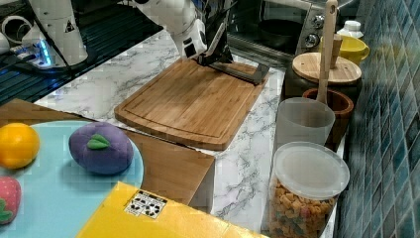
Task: Close the oven.
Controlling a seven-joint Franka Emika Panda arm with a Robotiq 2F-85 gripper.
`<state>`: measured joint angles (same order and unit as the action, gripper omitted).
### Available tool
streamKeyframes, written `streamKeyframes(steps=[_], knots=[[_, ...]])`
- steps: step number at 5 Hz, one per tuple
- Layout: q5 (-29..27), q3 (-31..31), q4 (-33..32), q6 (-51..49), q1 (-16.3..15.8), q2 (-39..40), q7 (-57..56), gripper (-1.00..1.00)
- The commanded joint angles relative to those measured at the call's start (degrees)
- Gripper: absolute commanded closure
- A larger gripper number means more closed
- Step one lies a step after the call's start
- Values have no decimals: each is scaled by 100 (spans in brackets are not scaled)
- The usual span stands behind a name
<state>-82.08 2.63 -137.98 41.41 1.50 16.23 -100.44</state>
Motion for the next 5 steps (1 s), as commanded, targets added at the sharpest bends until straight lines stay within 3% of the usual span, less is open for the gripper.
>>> streamKeyframes(steps=[1, 5], knots=[[-166, -404, 672, 102, -396, 8, -84, 100], [276, -1153, 933, 400, -950, -919, 877, 100]])
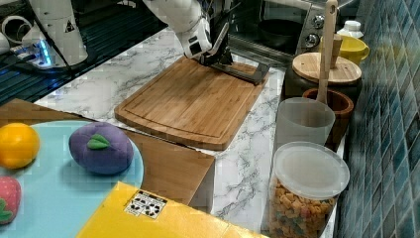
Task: Close the oven.
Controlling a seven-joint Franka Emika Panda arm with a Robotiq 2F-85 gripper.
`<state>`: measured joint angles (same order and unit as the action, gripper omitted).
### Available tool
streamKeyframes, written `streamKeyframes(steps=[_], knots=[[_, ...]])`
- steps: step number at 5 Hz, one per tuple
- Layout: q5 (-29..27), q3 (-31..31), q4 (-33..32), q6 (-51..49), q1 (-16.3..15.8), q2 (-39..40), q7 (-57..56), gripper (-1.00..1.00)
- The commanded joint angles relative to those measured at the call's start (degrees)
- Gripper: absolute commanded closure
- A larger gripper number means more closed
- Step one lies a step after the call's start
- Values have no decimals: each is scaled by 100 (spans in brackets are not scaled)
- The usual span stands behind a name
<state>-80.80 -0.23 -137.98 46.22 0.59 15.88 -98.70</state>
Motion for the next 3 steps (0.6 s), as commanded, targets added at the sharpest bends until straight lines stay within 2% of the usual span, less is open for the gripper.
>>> streamKeyframes(steps=[1, 2, 3], knots=[[266, -1138, 1077, 216, -963, -1046, 1007, 100], [548, -1341, 1380, 311, -984, -1074, 1551, 100], [1089, -1580, 1583, 839, -1132, -1050, 2129, 100]])
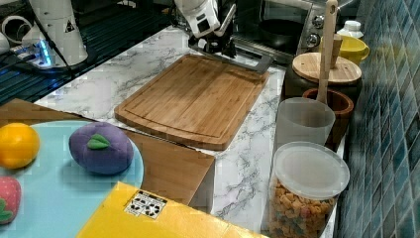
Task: Close the oven.
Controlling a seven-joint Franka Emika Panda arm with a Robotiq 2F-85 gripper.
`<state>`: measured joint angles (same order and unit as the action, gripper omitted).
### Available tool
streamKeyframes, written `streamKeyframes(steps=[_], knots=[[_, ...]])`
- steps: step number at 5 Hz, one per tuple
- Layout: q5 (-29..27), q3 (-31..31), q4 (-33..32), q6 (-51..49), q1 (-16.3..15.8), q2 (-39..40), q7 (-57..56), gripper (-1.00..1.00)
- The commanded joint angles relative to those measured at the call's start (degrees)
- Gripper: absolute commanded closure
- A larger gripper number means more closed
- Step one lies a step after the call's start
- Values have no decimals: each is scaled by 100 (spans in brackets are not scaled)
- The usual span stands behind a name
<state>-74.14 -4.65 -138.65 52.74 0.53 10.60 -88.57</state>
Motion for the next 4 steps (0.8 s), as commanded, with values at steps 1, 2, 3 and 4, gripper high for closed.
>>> streamKeyframes(steps=[1, 2, 3, 4], knots=[[2024, -1290, 2080, 596, -1362, -208, 2559, 100], [2195, -1477, 2249, 755, -1342, -157, 2803, 100], [2253, -1544, 2319, 915, -1400, -298, 2919, 100], [3424, -1677, 2574, 869, -1397, -208, 3799, 100]])
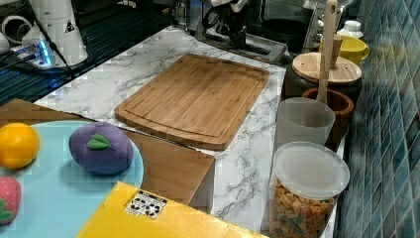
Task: Close the oven.
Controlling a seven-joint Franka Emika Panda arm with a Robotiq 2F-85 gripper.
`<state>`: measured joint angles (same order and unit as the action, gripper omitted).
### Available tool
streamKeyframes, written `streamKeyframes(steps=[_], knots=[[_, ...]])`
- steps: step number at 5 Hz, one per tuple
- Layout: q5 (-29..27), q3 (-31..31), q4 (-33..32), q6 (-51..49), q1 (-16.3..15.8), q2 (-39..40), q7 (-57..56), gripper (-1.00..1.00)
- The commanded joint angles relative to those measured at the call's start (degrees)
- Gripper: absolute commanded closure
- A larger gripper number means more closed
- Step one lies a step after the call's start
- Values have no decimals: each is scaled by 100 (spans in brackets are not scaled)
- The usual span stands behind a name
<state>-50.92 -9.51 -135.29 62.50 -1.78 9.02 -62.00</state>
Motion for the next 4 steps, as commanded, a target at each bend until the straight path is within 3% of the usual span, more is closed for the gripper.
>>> streamKeyframes(steps=[1, 2, 3, 4], knots=[[2134, -1232, 2426, -227, -1224, -58, 1979, 100], [3119, -1362, 2691, -538, -1223, -1, 2707, 100], [4442, -1394, 2960, -752, -1352, 173, 3826, 100], [6366, -1428, 3328, -1391, -1546, 361, 5247, 100]])
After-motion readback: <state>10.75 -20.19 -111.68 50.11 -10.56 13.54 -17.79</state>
